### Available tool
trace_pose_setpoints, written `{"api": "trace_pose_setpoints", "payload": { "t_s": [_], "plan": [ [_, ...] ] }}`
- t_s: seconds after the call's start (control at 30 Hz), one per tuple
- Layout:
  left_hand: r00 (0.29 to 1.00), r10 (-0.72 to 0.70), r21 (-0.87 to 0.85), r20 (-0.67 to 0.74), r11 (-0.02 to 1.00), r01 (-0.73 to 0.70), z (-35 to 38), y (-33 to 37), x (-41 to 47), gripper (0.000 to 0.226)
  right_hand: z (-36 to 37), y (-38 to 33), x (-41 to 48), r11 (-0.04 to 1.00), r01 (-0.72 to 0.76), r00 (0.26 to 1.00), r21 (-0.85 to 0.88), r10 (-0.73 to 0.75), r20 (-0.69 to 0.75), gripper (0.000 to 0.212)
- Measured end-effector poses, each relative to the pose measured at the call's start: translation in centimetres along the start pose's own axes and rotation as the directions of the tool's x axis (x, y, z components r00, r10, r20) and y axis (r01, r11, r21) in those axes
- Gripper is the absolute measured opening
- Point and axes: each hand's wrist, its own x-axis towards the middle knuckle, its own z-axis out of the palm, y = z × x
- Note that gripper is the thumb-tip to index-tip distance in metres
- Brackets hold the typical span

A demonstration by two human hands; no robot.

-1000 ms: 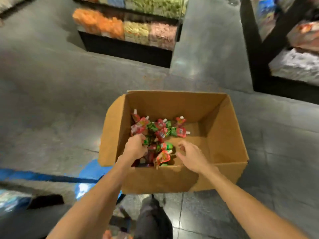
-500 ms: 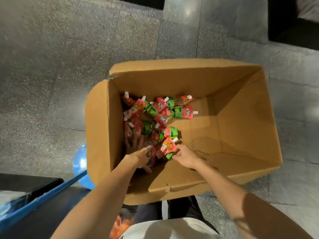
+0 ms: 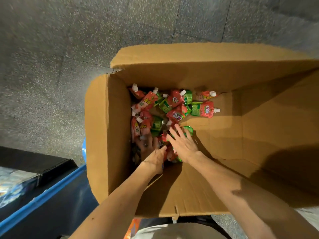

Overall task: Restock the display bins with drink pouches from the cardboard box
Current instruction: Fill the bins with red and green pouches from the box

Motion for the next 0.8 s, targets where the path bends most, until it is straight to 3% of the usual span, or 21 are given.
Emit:
{"api": "trace_pose_setpoints", "payload": {
  "t_s": [0.07, 0.1, 0.17, 0.2, 0.3, 0.37, 0.47, 0.53, 0.57, 0.63, 0.7, 0.8],
  "plan": [
    [1.0, 0.015, -0.135, 0.02, 0.991, -0.012, 0.7, -0.6, 0.4, 0.096, 0.5, -0.2, 1.1, 0.992, 0.058, 0.997, -0.109, -0.052, 0.054, 0.077],
    [0.999, 0.042, -0.31, 0.024, 0.95, -0.032, 1.0, -0.9, 0.5, 0.096, 0.7, -0.3, 1.5, 0.986, 0.071, 0.995, -0.153, -0.06, 0.077, 0.074],
    [0.997, 0.073, -0.694, 0.004, 0.718, -0.05, 0.8, -1.4, 0.5, 0.094, 1.0, -0.5, 2.1, 0.963, 0.095, 0.993, -0.254, -0.076, 0.086, 0.064],
    [0.998, 0.065, -0.804, -0.012, 0.593, -0.049, 0.7, -1.9, 0.6, 0.091, 1.0, -0.6, 2.3, 0.951, 0.106, 0.992, -0.291, -0.083, 0.089, 0.057],
    [0.992, -0.076, -0.923, -0.096, 0.379, -0.06, 0.8, -2.8, 1.5, 0.071, 1.2, -0.4, 2.6, 0.928, 0.145, 0.985, -0.342, -0.104, 0.136, 0.048],
    [0.974, -0.168, -0.963, -0.15, 0.25, -0.105, 0.1, -2.7, 1.8, 0.054, 1.3, 0.3, 2.5, 0.962, 0.121, 0.985, -0.244, -0.085, 0.151, 0.054],
    [0.962, -0.206, -0.979, -0.177, 0.133, -0.151, -1.4, -2.8, 1.7, 0.035, 1.7, 2.4, 1.4, 0.973, -0.026, 0.993, 0.229, -0.001, 0.117, 0.076],
    [0.974, -0.184, -0.991, -0.131, 0.041, -0.126, -2.1, -2.9, 1.5, 0.017, 2.6, 4.0, 0.2, 0.815, -0.18, 0.979, 0.55, 0.097, 0.177, 0.097],
    [0.969, -0.211, -0.992, -0.129, 0.012, -0.129, -2.4, -2.8, 1.5, 0.01, 2.8, 4.8, -0.6, 0.686, -0.282, 0.958, 0.671, 0.167, 0.232, 0.102],
    [0.929, -0.324, -0.982, -0.178, -0.008, -0.191, -3.1, -2.5, 1.4, 0.015, 3.1, 5.9, -2.1, 0.361, -0.423, 0.9, 0.831, 0.276, 0.338, 0.087],
    [0.908, -0.351, -0.965, -0.227, -0.046, -0.259, -4.1, -2.1, 1.2, 0.026, 2.8, 6.6, -3.2, 0.022, -0.437, 0.867, 0.899, 0.277, 0.415, 0.054],
    [0.913, -0.347, -0.959, -0.217, -0.099, -0.265, -4.6, -1.7, 0.8, 0.032, 1.0, 6.7, -4.9, -0.367, -0.389, 0.875, 0.845, 0.14, 0.463, 0.056]
  ]
}}
